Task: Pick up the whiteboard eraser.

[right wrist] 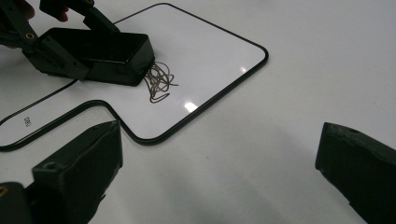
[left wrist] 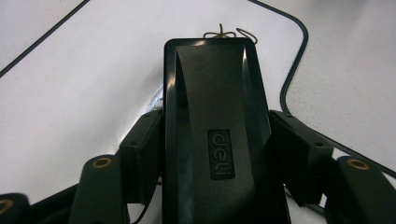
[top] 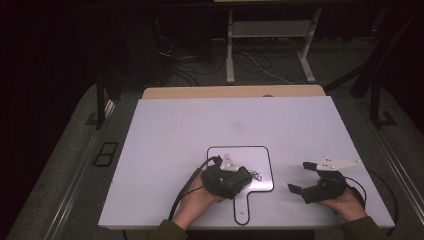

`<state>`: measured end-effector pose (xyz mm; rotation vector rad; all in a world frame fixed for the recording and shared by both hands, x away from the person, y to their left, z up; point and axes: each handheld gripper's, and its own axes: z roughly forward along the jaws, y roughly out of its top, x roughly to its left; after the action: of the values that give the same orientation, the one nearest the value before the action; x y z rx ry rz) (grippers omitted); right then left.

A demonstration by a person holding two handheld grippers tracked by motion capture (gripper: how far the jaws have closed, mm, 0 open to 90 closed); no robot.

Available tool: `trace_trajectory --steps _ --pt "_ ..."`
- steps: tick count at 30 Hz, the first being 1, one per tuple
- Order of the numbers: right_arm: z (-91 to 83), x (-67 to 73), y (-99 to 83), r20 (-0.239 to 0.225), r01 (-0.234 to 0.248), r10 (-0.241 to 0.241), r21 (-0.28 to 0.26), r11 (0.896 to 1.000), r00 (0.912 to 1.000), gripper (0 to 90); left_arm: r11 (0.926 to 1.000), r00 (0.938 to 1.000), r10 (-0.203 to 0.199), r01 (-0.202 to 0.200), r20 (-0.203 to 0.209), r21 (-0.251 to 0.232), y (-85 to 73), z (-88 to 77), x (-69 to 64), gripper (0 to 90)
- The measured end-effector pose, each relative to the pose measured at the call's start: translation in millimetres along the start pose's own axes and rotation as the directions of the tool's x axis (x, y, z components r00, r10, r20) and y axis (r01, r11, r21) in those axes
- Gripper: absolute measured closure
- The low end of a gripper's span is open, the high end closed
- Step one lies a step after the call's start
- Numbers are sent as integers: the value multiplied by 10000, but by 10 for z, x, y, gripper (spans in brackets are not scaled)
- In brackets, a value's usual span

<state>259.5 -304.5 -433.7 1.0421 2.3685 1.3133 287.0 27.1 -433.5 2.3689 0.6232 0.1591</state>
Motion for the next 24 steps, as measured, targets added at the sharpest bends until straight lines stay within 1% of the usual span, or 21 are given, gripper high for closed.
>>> trace_trajectory --steps 8,11,14,19,21,22,24 --pt "0 -1 -1 0 10 -10 4 10000 10000 0 9999 10000 -20 20 -7 113 12 -3 4 381" --pt "0 0 -1 0 1 -1 2 10000 10000 0 9996 10000 -10 10 18 270 27 -10 11 385" --pt "0 0 -1 -3 12 -12 6 10000 10000 0 9993 9999 96 -97 39 355 39 -10 12 386" --pt "0 -1 -1 -13 12 -12 5 10000 10000 0 9981 9994 221 -235 252 574 62 -22 41 388" --pt "-1 -1 -1 -12 1 -1 0 10000 10000 0 9978 9992 240 -259 312 611 66 -25 46 389" --pt "-1 -2 -1 -15 -7 7 -6 10000 10000 0 9982 9991 247 -266 339 541 66 -25 49 389" --pt "-2 -2 -1 -7 -6 6 -5 10000 10000 0 9975 9983 394 -417 422 572 77 -42 63 389"
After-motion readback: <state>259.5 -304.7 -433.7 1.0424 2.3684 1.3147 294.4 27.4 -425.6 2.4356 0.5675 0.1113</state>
